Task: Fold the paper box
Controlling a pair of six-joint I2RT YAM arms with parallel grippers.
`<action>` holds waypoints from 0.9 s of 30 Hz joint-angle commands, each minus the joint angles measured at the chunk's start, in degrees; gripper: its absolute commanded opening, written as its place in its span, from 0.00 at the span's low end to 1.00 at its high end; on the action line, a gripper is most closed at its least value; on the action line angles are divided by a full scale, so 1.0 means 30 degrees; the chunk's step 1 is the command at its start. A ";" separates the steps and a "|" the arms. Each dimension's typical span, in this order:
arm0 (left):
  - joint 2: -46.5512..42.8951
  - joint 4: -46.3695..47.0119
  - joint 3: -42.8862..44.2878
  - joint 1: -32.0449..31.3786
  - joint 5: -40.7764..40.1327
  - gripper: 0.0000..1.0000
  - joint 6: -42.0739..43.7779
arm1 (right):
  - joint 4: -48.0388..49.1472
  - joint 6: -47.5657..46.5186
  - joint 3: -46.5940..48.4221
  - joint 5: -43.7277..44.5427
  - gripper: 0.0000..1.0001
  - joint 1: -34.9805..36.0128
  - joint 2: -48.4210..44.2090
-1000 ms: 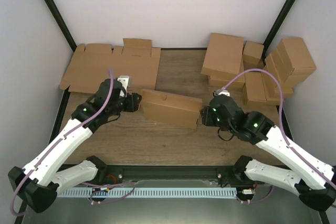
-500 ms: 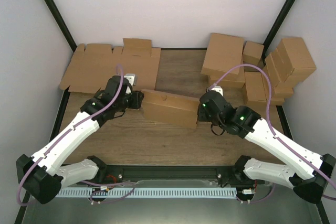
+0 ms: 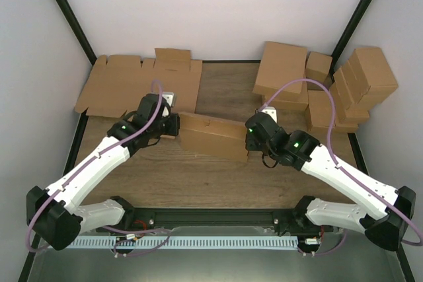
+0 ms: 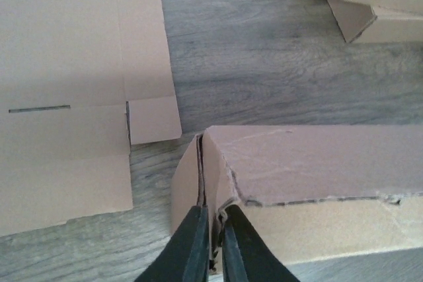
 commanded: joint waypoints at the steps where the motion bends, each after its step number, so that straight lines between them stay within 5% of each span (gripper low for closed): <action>1: 0.0121 0.0321 0.0630 0.0010 0.0165 0.04 0.0373 | 0.0421 0.0057 0.1000 0.0515 0.01 0.0120 0.0065; 27: 0.0241 -0.0376 -0.2051 0.0008 0.1766 0.04 0.0102 | 0.0461 0.0692 -0.2210 -0.1758 0.01 0.0124 -0.0468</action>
